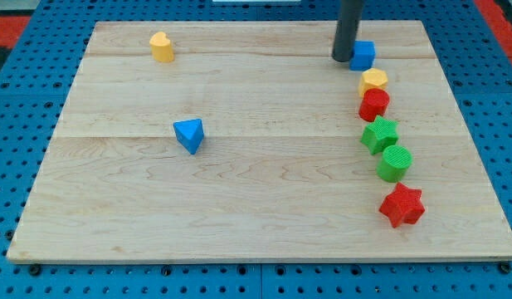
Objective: Keep blue cube on the top of yellow hexagon
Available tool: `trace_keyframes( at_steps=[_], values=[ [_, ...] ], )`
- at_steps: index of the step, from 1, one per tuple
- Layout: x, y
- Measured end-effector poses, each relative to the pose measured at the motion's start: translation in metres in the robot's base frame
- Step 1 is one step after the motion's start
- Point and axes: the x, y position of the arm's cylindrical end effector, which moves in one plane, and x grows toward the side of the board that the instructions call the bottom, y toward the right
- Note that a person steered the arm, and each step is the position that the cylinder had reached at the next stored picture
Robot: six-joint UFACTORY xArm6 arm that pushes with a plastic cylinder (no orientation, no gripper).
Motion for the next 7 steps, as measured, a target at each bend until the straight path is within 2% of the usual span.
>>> trace_keyframes(
  at_steps=[1,2,3,4,5,6,7],
  values=[
    [0.008,0.028],
    [-0.005,0.016],
    [-0.052,0.006],
    [-0.059,0.086],
    [-0.027,0.135],
    [0.004,0.109],
    [0.004,0.093]
  ],
)
